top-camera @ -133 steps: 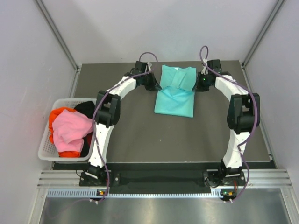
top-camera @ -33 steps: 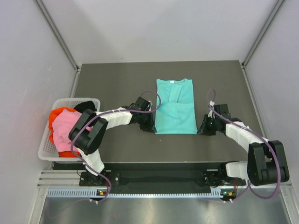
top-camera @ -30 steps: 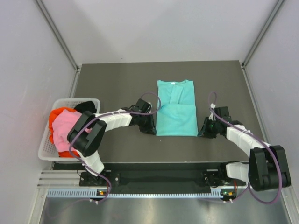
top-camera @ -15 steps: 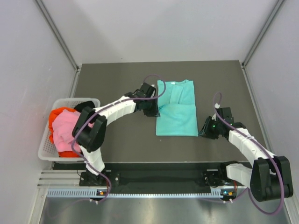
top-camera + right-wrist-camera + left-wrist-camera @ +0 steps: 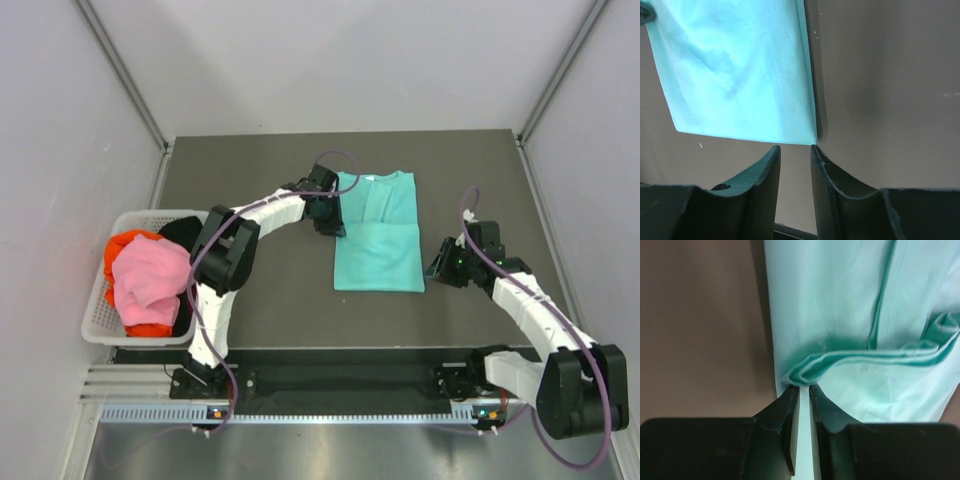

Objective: Fold and stack the t-shirts
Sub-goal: Fold the tshirt

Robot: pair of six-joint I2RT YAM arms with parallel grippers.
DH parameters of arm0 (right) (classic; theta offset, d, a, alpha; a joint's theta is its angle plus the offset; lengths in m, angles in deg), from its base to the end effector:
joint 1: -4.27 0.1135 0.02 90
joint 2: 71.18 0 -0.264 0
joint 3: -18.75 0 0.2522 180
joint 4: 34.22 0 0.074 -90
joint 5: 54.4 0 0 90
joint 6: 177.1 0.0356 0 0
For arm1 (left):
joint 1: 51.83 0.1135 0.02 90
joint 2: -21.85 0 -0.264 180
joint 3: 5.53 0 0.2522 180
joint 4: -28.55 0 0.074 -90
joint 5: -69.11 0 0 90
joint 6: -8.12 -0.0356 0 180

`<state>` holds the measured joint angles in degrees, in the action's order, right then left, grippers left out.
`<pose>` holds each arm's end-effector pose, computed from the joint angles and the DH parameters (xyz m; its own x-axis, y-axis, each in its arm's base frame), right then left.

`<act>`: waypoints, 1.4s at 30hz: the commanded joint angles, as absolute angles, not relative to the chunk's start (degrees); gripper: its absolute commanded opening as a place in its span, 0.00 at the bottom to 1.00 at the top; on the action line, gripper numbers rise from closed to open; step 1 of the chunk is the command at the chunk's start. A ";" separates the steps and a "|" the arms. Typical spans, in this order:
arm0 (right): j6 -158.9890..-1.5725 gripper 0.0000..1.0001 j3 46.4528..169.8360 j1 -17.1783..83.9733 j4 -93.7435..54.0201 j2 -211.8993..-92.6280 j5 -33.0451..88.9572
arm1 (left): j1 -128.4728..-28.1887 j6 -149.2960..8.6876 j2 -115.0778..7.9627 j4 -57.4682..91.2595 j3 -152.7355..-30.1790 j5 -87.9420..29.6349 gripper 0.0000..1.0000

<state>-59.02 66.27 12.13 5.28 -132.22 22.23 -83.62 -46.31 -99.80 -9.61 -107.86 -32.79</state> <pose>0.1997 0.0359 0.1987 -0.8257 0.3483 -0.4438 0.1335 0.8850 0.4461 0.3829 -0.2460 0.1630 -0.9376 -0.0885 -0.3361 0.0790 0.8874 -0.4541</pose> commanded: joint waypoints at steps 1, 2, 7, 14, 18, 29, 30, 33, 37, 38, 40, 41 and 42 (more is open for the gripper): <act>-60.29 0.32 67.67 12.62 3.10 -131.30 22.32 | -81.80 -47.43 -101.28 -8.67 -112.53 -31.71 0.18; -60.29 0.32 67.67 12.71 3.01 -131.47 22.41 | -81.37 -47.34 -101.81 -9.37 -113.15 -30.66 0.18; -59.85 0.33 67.66 12.71 -0.41 -134.46 22.33 | -80.40 -47.17 -105.15 -9.11 -115.35 -31.35 0.19; -65.55 0.36 79.49 12.62 -3.93 -147.63 18.73 | -80.22 -47.96 -104.63 -8.94 -115.88 -31.70 0.19; -69.08 0.32 88.31 12.62 -2.26 -159.92 15.12 | -80.13 -47.96 -104.97 -8.50 -116.50 -33.11 0.19; -68.81 0.22 96.58 11.39 -5.07 -173.13 17.48 | -80.13 -46.38 -107.00 -7.71 -116.85 -32.06 0.19; -68.90 0.22 96.58 11.30 -5.95 -174.53 17.75 | -80.13 -46.03 -107.43 -7.80 -116.76 -31.53 0.20; -69.25 0.22 96.93 11.21 -5.69 -176.30 18.89 | -80.13 -45.41 -107.88 -8.23 -116.76 -30.74 0.19; -68.64 0.26 97.02 11.13 -4.47 -173.23 20.13 | -80.13 -46.72 -106.48 -11.13 -118.86 -28.99 0.21; -67.77 0.26 97.37 11.21 -3.07 -171.05 20.74 | -80.05 -47.51 -105.51 -12.18 -119.74 -28.20 0.23; -66.10 0.27 98.94 11.13 -0.69 -168.67 21.97 | -79.96 -48.39 -104.45 -15.69 -123.34 -25.91 0.27; -63.65 0.31 99.39 11.21 1.93 -166.22 23.11 | -79.87 -49.18 -103.06 -16.92 -124.57 -23.99 0.29; -62.15 0.33 99.48 11.21 3.09 -164.97 23.73 | -79.78 -49.62 -102.26 -19.20 -126.67 -23.62 0.35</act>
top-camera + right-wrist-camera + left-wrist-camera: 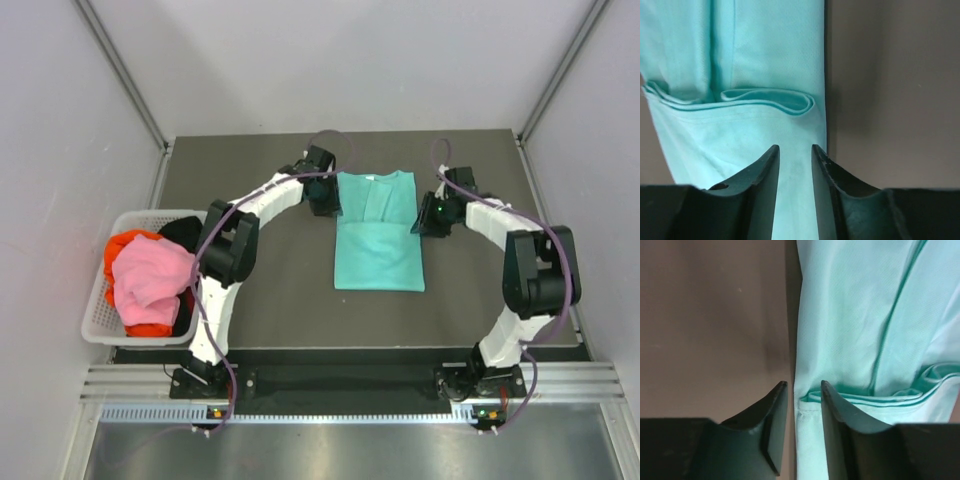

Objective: Fold and stack the t-shirts
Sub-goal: Fold the tshirt

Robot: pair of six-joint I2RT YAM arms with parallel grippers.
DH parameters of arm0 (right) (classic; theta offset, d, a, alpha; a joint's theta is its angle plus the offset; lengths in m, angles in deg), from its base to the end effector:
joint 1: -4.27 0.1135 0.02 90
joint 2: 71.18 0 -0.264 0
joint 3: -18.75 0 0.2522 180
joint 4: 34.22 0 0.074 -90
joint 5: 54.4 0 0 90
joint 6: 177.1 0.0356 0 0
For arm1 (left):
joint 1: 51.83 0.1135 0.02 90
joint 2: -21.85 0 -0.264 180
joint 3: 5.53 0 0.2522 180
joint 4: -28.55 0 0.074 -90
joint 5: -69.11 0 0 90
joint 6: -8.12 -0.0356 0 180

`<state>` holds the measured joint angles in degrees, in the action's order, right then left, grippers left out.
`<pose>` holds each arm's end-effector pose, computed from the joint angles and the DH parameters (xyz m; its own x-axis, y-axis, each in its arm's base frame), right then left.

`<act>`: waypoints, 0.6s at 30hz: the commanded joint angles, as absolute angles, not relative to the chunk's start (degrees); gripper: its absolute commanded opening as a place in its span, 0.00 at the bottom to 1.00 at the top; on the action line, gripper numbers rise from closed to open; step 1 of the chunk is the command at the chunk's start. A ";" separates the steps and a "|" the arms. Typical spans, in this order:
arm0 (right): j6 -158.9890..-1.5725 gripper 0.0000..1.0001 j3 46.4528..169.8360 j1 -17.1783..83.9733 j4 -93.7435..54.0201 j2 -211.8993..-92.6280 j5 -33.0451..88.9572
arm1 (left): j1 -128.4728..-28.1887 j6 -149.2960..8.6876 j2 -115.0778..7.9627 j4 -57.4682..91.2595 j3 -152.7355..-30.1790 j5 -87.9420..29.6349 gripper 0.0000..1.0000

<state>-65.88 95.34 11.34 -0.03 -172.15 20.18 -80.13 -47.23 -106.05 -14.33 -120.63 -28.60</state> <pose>0.3526 0.0533 0.1761 -0.8821 0.2422 -0.4040 0.0676 0.9139 0.4002 0.4289 -0.2364 0.1757 -0.9032 -0.1536 -0.4008 0.0278 0.9109 -0.4117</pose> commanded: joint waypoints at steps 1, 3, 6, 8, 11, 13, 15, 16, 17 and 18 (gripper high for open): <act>-60.39 0.34 98.61 11.13 4.32 -163.48 24.51 | -79.69 -50.06 -101.38 -20.00 -127.30 -23.44 0.39; -55.30 0.38 96.25 11.13 6.43 -158.56 25.32 | -79.69 -50.77 -98.13 -21.67 -127.22 -23.70 0.44; -49.32 0.41 86.52 11.13 5.04 -150.83 22.68 | -80.57 -48.06 -91.03 -20.57 -118.84 -25.29 0.46; -44.94 0.43 82.80 11.21 5.21 -144.79 22.68 | -81.71 -45.60 -82.88 -16.08 -106.56 -26.60 0.49; -40.80 0.47 76.03 11.30 6.17 -137.05 24.95 | -85.04 -42.35 -74.25 -9.49 -93.53 -28.44 0.52; -38.68 0.48 70.76 11.56 5.91 -133.69 25.14 | -87.59 -40.50 -71.42 -7.72 -88.57 -29.76 0.53; -36.65 0.48 67.68 11.83 5.56 -129.82 24.79 | -89.00 -37.42 -68.43 -4.55 -82.15 -31.34 0.53; -36.30 0.48 65.49 12.00 5.65 -128.94 25.05 | -90.14 -36.28 -67.37 -3.50 -80.22 -31.61 0.53; -35.77 0.48 64.51 12.18 5.65 -127.53 26.09 | -90.76 -34.35 -65.71 -2.27 -76.19 -31.44 0.53; -35.42 0.48 62.59 12.35 5.47 -127.09 26.54 | -91.64 -33.20 -64.82 0.26 -74.41 -30.57 0.53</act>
